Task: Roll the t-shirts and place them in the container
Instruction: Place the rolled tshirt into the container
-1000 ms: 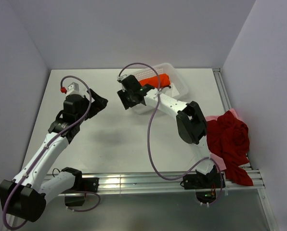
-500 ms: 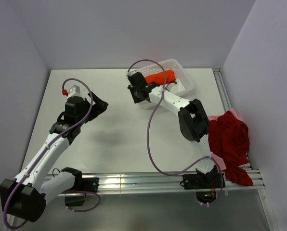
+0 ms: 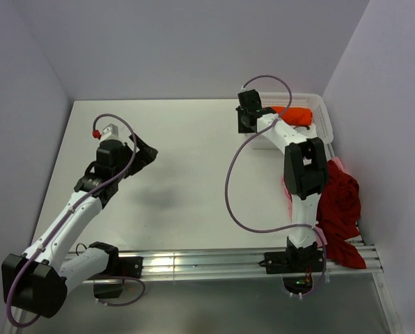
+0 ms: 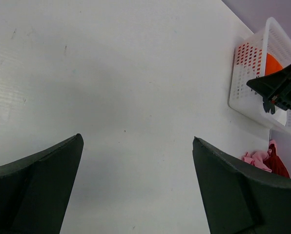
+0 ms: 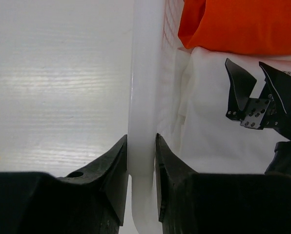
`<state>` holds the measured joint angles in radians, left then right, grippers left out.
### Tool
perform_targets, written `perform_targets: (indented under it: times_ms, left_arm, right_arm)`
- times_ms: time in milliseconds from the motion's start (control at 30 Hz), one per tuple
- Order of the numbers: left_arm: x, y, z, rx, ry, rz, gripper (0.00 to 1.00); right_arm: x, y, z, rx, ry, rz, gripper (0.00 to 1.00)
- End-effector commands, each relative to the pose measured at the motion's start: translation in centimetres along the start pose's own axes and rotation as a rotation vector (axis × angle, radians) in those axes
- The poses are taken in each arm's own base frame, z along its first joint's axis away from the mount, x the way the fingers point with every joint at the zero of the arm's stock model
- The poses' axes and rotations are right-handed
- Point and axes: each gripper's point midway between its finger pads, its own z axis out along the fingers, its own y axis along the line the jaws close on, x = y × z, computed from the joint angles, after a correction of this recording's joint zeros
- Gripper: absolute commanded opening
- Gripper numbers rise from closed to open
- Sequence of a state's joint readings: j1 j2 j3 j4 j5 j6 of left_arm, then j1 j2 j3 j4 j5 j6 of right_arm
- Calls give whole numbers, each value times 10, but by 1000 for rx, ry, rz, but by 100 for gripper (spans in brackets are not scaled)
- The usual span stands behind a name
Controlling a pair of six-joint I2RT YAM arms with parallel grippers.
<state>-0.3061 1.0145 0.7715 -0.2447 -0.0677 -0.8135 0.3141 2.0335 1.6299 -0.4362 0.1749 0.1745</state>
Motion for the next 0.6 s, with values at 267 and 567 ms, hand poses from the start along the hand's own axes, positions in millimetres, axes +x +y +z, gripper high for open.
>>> perform_targets:
  times_ms: [267, 567]
  left_arm:
    - [-8, -9, 7, 28, -16, 32, 100]
    - [-8, -11, 22, 10, 7, 37, 100]
  right_arm:
    - [-56, -24, 22, 4, -111, -96, 0]
    - [-108, -53, 37, 19, -185, -138, 5]
